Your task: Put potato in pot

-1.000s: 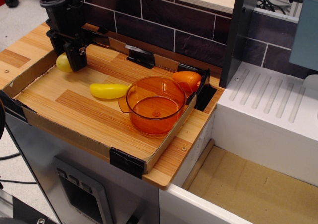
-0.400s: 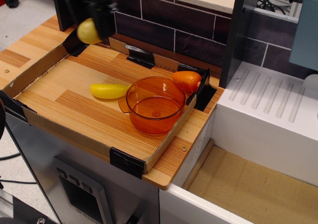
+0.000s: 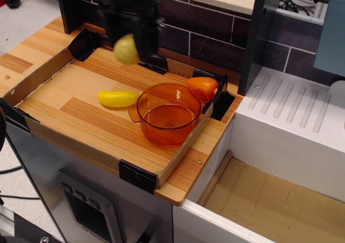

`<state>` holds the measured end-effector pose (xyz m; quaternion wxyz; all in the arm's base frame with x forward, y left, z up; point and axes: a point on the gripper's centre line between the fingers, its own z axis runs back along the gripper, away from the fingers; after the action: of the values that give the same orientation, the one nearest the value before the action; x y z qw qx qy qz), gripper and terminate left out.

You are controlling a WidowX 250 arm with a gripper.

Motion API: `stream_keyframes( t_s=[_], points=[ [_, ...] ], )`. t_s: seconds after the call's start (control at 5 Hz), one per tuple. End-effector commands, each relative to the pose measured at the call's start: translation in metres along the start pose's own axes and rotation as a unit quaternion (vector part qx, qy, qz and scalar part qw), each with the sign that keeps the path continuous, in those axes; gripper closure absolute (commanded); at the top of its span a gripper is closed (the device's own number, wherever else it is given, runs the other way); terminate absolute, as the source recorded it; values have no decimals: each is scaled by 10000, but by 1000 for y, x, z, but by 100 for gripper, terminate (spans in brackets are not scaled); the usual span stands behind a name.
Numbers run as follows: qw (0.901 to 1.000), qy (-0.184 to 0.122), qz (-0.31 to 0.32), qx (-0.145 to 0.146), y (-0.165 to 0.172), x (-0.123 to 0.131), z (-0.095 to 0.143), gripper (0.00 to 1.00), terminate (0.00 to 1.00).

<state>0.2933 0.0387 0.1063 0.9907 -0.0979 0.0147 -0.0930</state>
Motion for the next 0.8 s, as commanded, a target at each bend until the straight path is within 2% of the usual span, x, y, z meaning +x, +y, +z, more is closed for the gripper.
stream_keyframes(
  t_s=[0.0, 0.2, 0.6],
  points=[
    [9996, -8, 164, 223, -6, 29, -11, 100, 0],
    [9993, 74, 104, 355, -9, 28, -22, 0, 0],
    [9997, 128, 35, 224, -4, 24, -17, 0, 0]
  ],
)
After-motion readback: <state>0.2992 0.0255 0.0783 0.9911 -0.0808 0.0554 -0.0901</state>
